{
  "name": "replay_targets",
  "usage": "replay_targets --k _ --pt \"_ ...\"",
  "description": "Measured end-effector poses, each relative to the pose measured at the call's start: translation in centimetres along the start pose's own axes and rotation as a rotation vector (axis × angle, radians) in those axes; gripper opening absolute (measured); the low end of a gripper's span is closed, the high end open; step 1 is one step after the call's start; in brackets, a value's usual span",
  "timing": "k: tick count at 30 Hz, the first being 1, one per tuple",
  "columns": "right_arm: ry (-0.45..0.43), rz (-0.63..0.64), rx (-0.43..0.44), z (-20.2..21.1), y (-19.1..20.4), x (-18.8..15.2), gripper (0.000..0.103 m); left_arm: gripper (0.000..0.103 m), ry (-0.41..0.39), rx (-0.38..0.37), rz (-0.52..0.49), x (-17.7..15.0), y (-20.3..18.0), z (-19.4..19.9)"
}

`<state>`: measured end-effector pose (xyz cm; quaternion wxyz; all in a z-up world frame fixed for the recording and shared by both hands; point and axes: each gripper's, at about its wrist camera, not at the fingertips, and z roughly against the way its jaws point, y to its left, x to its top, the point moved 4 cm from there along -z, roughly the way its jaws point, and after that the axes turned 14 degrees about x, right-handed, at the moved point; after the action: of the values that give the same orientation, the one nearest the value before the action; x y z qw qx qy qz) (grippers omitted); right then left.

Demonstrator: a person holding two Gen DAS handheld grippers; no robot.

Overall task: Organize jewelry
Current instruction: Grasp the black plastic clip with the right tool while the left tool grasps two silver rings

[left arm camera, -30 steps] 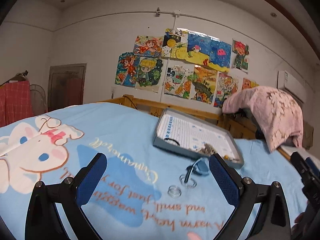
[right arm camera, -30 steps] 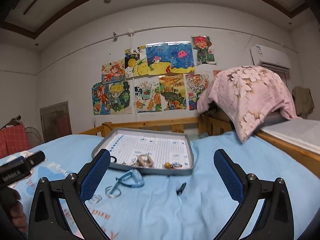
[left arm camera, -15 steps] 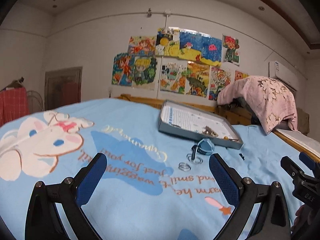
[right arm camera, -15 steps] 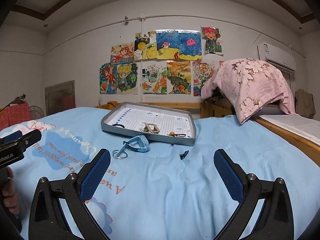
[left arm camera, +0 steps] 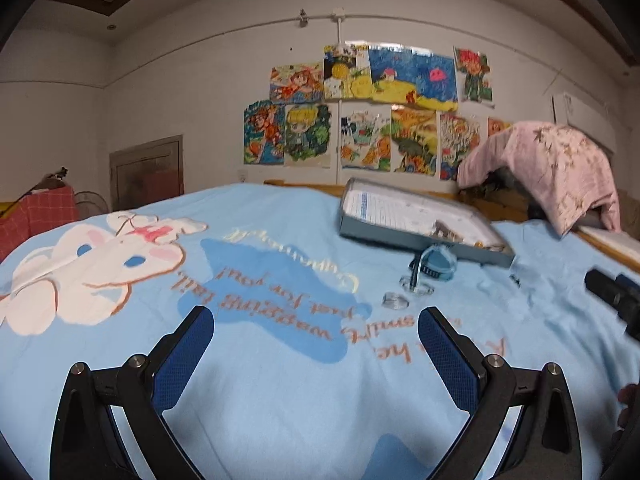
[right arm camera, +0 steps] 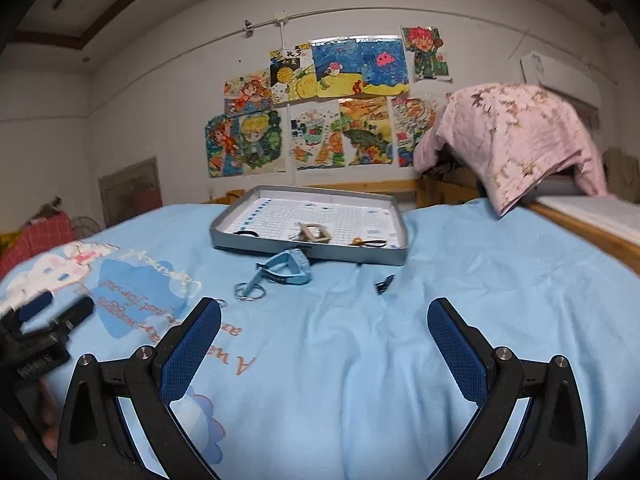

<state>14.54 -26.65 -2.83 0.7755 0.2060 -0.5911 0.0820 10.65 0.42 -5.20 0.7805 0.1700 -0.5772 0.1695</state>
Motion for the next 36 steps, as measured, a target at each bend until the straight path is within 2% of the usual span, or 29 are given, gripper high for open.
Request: replay_targets --k 3,7,13,19,24,28,36 --pt "0.003 -0.033 0.024 -0.5 -0.5 0.0 0.101 0.103 0.029 0.016 -0.021 -0.3 -0.3 -0.2" --pt "0.001 -0.06 0.06 -1.1 -1.2 0.3 0.101 0.103 0.061 -0.011 -0.029 0.3 -0.5 -0.6" --pt "0.033 -0.056 0.049 -3.2 -1.9 1.1 0.101 0.103 0.158 -0.064 0.029 2.1 -1.6 -3.8" --pt "0.065 -0.012 0.077 -6.7 -3.1 2.2 0.101 0.103 0.214 -0.06 0.025 3.4 -3.6 -7.4" --pt "0.035 0.03 0.08 -9.6 -5.4 3.7 0.101 0.103 0.21 -0.06 0.063 4.6 -4.8 -9.7" --pt "0.003 0.049 0.066 -11.8 -7.0 4.6 0.101 0.103 0.215 -0.072 0.021 4.9 -6.4 -11.7" --pt "0.184 -0.092 0.113 -17.6 -10.1 1.8 0.1 0.102 0.264 -0.137 -0.045 1.8 -8.0 -13.6"
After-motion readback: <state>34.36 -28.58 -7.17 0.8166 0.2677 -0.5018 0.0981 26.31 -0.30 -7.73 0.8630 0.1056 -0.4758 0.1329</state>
